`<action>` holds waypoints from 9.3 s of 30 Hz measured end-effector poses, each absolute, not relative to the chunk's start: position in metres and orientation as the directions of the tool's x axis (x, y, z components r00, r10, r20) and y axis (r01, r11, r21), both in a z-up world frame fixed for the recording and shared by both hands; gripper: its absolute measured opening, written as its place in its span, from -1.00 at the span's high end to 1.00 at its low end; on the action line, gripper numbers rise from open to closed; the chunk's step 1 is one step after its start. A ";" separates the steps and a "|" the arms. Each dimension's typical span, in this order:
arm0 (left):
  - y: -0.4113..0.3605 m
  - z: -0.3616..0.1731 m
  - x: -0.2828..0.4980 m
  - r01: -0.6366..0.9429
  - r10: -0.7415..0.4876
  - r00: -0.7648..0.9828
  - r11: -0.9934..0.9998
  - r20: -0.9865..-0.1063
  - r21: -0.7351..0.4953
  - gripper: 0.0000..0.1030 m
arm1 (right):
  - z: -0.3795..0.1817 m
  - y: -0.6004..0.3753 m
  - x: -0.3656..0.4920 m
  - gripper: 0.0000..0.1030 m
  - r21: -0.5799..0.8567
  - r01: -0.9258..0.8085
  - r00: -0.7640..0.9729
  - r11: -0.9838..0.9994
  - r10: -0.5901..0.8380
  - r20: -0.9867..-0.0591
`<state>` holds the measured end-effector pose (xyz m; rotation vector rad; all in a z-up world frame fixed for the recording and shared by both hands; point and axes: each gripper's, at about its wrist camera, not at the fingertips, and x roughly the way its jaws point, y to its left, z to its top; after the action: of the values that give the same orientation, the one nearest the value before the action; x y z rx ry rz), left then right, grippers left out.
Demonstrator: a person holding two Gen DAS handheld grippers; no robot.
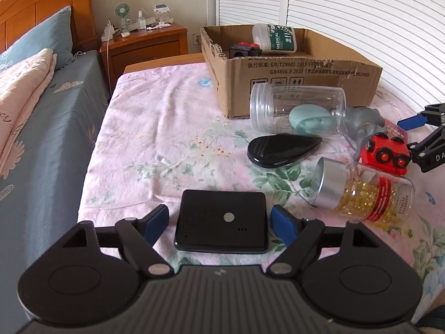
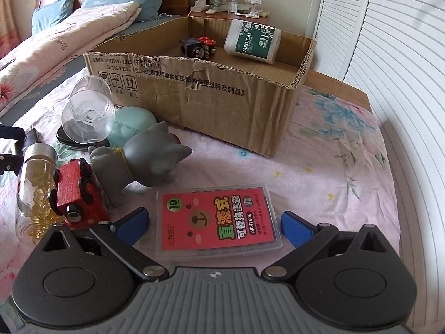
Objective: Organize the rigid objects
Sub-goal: 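Grasp the red card pack with the right gripper while the left gripper grasps the black case, then place the card pack in the box with the right gripper while the left drops the black case in, then move the right gripper to the red toy train on the sheet, then close the right gripper on the red toy train while the left gripper approaches the gold capsule bottle, then carry the train into the box and open the right gripper while the left grasps the capsule bottle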
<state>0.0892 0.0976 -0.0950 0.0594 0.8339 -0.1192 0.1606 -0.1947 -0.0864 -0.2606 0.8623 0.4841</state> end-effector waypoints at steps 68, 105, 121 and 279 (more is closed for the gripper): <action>0.061 -0.001 0.212 0.305 -0.241 0.741 0.952 -0.627 -0.006 -0.97 | 0.039 -0.162 0.200 -0.80 -0.076 -0.572 0.618 0.817 0.369 -0.694; 0.098 -0.021 0.109 0.275 -0.193 0.738 0.961 -0.647 0.026 -0.98 | 0.024 -0.126 0.287 -1.00 -0.064 -0.404 0.616 0.913 0.220 -0.756; 0.097 -0.030 0.083 0.261 -0.194 0.723 0.965 -0.663 0.002 -0.98 | -0.020 -0.124 0.190 -1.00 -0.003 -0.332 0.492 0.943 0.171 -0.854; 0.059 -0.025 0.108 0.362 -0.238 0.652 0.932 -0.720 0.019 -0.80 | 0.051 -0.161 0.210 -0.05 -0.171 -0.531 0.657 0.830 0.277 -0.701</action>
<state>0.1079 0.0594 -0.0249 0.1664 0.7912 -0.3425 0.2102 -0.1613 0.0510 -0.3810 0.7190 0.4698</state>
